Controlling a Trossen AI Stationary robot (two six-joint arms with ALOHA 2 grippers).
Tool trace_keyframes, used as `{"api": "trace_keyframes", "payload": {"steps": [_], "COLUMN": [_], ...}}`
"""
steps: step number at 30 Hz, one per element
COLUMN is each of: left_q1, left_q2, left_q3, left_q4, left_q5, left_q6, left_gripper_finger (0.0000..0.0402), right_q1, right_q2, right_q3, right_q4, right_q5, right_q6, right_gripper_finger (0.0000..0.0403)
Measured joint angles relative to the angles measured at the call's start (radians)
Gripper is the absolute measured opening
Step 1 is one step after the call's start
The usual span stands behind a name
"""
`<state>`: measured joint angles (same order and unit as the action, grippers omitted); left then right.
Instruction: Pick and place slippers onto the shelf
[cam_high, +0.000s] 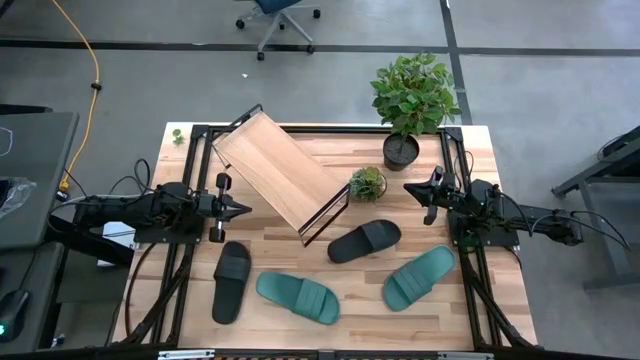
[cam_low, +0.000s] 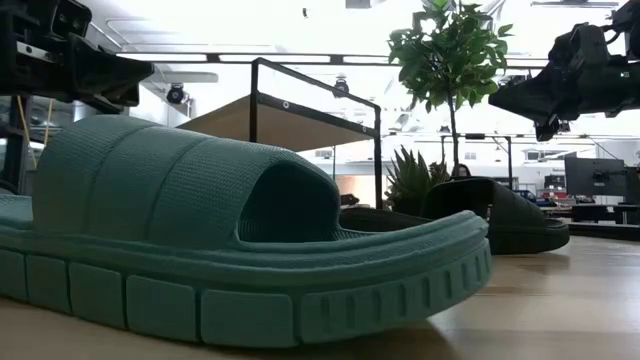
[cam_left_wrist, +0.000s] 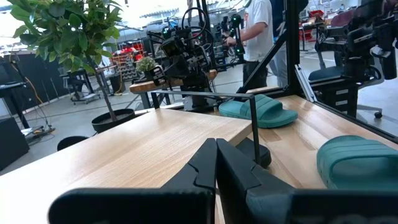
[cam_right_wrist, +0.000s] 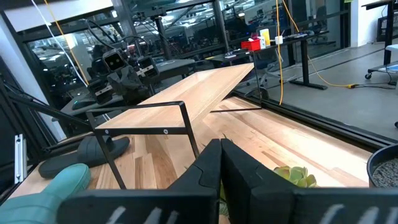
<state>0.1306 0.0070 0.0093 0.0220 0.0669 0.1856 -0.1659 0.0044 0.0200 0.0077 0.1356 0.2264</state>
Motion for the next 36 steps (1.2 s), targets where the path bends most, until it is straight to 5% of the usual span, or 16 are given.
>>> {"api": "trace_keyframes", "payload": {"steps": [14, 28, 36], "left_q1": [0.000, 0.000, 0.000], "left_q2": [0.000, 0.000, 0.000], "left_q3": [0.000, 0.000, 0.000], "left_q4": [0.001, 0.014, 0.044], "left_q5": [0.008, 0.004, 0.002], "left_q6": [-0.015, -0.418, -0.612], "left_gripper_finger": [0.0001, 0.0001, 0.0001], "right_q1": [0.000, 0.000, 0.000], "right_q2": [0.000, 0.000, 0.000], "right_q3": [0.000, 0.000, 0.000], "right_q4": [0.000, 0.000, 0.000], "right_q5": [0.000, 0.000, 0.000], "right_q6": [0.000, 0.001, 0.402], "right_gripper_finger": [0.0000, 0.0000, 0.0000]}}
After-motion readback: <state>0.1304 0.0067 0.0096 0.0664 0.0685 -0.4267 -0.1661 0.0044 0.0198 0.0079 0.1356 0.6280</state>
